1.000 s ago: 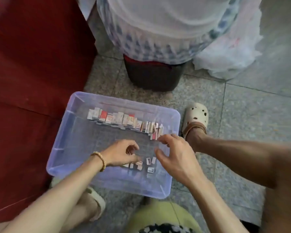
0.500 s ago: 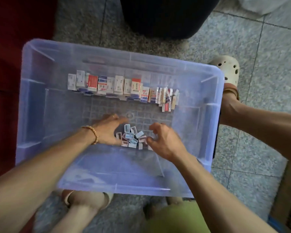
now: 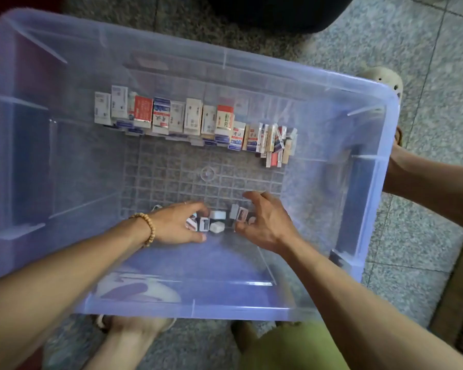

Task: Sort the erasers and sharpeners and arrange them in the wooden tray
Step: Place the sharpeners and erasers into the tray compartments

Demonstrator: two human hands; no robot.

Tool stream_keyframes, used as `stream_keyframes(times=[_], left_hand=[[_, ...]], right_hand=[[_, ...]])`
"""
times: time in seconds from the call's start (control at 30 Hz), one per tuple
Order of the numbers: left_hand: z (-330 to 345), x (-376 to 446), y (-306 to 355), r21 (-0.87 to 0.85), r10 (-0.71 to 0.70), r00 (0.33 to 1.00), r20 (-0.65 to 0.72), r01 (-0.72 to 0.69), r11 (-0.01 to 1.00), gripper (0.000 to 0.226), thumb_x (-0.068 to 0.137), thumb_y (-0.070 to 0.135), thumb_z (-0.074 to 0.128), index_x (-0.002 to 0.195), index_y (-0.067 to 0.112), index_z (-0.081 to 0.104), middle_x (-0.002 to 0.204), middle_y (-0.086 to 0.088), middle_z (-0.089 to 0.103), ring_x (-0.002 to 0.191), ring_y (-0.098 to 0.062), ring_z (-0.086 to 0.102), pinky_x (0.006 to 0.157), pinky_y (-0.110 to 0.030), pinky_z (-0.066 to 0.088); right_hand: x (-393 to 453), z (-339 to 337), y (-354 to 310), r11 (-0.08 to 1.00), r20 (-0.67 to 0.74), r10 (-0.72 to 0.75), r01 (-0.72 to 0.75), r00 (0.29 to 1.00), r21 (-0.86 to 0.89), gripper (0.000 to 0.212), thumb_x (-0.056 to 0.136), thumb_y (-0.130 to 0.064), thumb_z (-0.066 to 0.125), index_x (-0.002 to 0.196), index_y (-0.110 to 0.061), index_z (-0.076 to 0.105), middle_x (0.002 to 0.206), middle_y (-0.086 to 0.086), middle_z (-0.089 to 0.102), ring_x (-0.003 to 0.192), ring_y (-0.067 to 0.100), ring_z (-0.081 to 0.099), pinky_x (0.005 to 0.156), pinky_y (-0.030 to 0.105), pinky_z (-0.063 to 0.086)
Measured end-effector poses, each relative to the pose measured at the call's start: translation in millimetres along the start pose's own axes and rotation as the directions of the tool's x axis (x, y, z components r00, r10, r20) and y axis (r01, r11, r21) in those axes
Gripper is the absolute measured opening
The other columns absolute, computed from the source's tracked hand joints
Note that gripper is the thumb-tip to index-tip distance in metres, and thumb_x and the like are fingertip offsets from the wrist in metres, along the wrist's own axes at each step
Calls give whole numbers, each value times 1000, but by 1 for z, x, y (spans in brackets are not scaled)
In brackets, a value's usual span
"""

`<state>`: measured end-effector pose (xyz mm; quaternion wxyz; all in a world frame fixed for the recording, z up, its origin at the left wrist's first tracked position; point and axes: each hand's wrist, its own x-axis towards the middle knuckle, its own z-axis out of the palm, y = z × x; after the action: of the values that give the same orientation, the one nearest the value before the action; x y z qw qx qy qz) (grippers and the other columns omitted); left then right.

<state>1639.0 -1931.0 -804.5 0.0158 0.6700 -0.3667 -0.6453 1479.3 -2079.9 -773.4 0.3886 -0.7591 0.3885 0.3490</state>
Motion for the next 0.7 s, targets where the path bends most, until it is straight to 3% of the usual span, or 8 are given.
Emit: stream_keyframes(times=[0.1,0.23,0.33,0.43,0.63,0.7], left_hand=[[-2,-6,-8,-114,6,1000,-5,-7,993,36,83,26,76,109,31,53,102,3,63,88,-14,58,79,-25,45],[-4,-6,-10,-62,0,1000,-7,-1,998,36,86,26,73,117,26,55,110,5,55,95,-12,50,75,-22,34],[-3,-4,-10,-46,-12,1000,-9,12,999,32,86,27,73,112,27,54,102,7,53,87,-11,49,63,-17,35],[0,-1,-7,-15,4,1000,2,-4,1000,31,83,26,75,106,28,53,94,9,55,83,-13,52,60,-18,36],[1,5,-4,-82,42,999,23,-40,996,26,81,13,75,92,23,53,84,-1,60,57,-16,54,47,-21,44],[0,4,-4,-107,32,999,21,-30,994,25,81,12,75,89,22,54,84,-1,59,53,-17,53,43,-24,44]], right_hand=[[6,13,-4,992,91,-29,40,995,-116,73,81,-40,68,147,-25,40,136,9,46,127,33,41,103,38,41],[11,24,-11,990,196,-55,78,979,-115,55,83,-36,63,136,-27,52,123,6,54,119,28,51,95,34,45],[15,31,-11,987,255,-74,107,964,-121,39,79,-40,59,116,-29,61,106,-1,55,106,23,58,86,32,50],[13,37,-8,988,223,-115,136,968,-79,19,83,-30,64,97,-29,52,102,-3,54,92,18,55,74,27,41],[13,40,-3,990,194,-137,143,971,-16,16,82,-15,64,78,-24,50,79,-8,53,78,18,54,55,22,36],[14,41,-2,993,192,-113,117,975,-9,21,81,-13,63,74,-26,49,79,-8,57,79,19,57,57,22,39]])
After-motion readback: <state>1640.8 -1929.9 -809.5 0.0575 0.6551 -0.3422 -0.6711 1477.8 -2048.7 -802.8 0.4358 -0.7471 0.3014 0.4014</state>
